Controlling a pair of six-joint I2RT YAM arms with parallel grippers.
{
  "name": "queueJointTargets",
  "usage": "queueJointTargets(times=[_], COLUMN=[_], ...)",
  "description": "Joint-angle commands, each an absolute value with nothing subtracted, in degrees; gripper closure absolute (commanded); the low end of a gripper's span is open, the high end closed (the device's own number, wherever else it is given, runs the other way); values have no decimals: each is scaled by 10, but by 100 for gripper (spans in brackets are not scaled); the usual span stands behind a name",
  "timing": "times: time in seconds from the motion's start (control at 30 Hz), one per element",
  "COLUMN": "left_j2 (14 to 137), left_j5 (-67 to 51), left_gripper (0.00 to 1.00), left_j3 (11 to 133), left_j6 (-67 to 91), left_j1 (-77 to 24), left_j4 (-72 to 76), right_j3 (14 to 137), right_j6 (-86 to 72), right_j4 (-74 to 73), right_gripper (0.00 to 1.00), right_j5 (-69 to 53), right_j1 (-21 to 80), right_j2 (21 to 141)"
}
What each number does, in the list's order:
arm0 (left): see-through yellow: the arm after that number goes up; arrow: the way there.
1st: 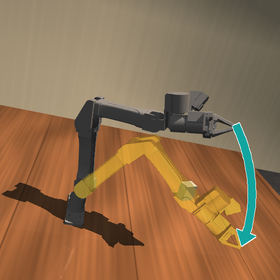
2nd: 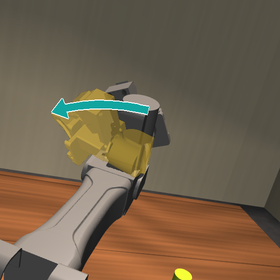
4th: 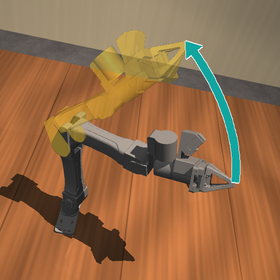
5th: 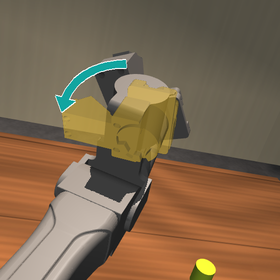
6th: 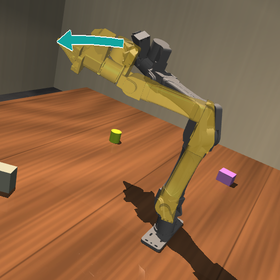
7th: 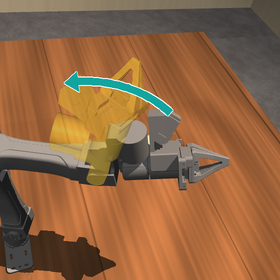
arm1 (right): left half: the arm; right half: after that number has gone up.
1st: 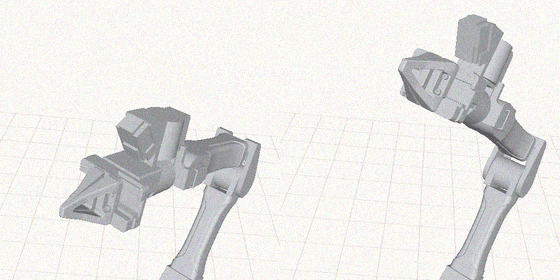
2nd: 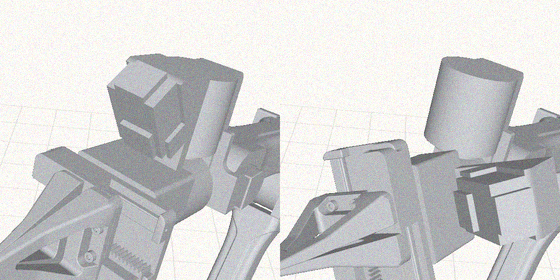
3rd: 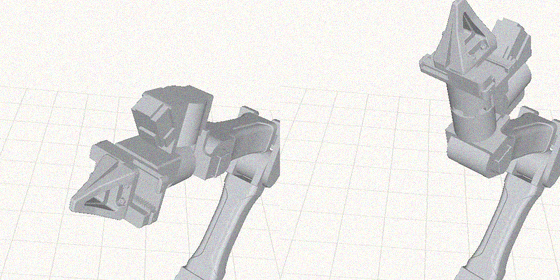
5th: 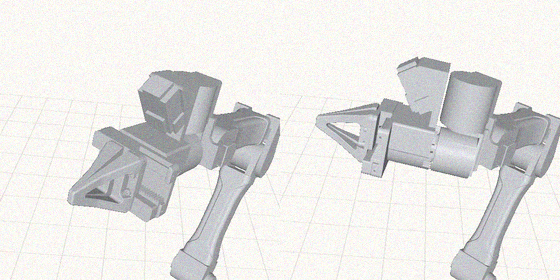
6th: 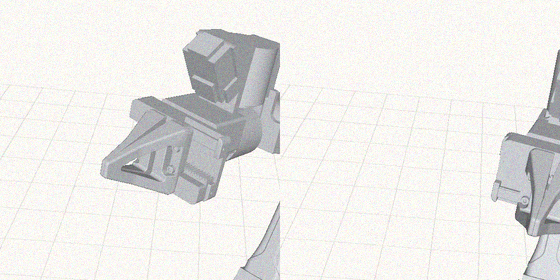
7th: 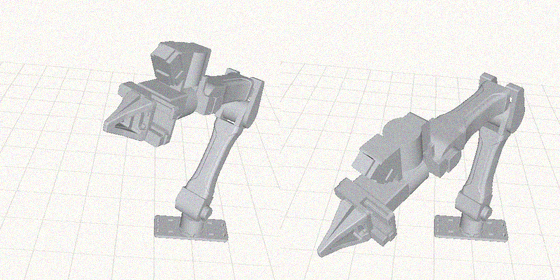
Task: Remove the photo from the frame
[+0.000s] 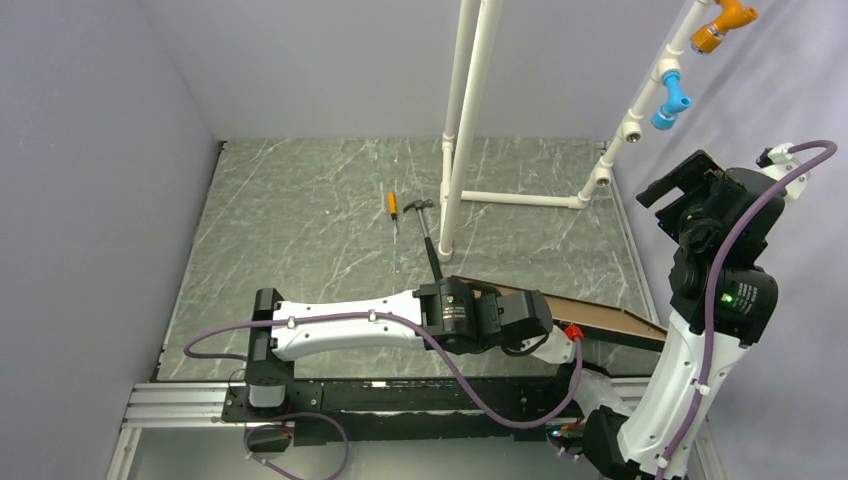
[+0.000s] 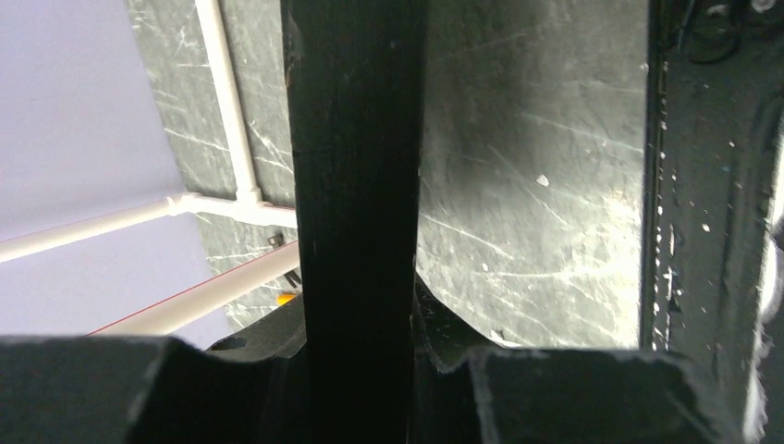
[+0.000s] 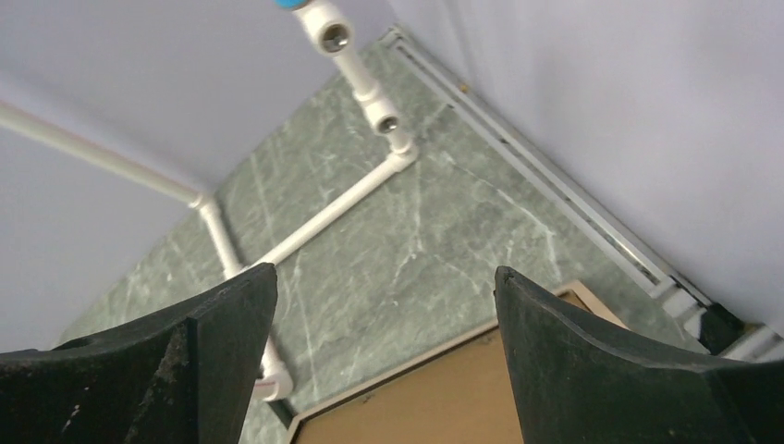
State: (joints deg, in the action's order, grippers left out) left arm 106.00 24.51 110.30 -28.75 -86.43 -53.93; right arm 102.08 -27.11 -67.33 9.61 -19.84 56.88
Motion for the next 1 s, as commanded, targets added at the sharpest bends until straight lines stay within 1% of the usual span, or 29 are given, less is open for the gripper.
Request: queueJointTargets(times=[0.0,0.2,0.37,0.47,0.63,0.77,0.8,0.87,0.9,0.97], left_j2=[1053,1095,1133,1140,1133,1142,1142,1147,1154,1161], left_j5=[199,85,29,22,11,5,5,20,27,42], left_gripper=[100,100,100,100,100,100,100,100,100,100], left_j3=[1207,1306,1392,1395,1357,1355,1352,1352,1357,1358], left_j6=[-272,-256,-243,-245,-234,-224,-221,-215,-211,-201], left_j1=[-847,-792,-742,-733,-719,-714,-714,-714,-713,-713], left_j4=[-582,-645,-686,-681,-645,-634,-629,-623,-626,-624], right_j3=[1050,1070,1109,1107,1005,1002,1013,1053,1068,1088], right_j6=[-224,-219,-228,-224,-251,-274,-278,-287,-287,-288], right_j4=[-661,-647,-644,-628,-557,-589,-611,-687,-725,-793], right_gripper=[10,9,10,10,8,8,7,5,1,0], right_j5=[28,-38,-44,-64,-122,-57,-18,108,162,261], right_j1=[-169,-158,-151,-134,-122,-122,-122,-121,-122,-121], right_j2=[585,613,634,638,605,609,613,631,641,652])
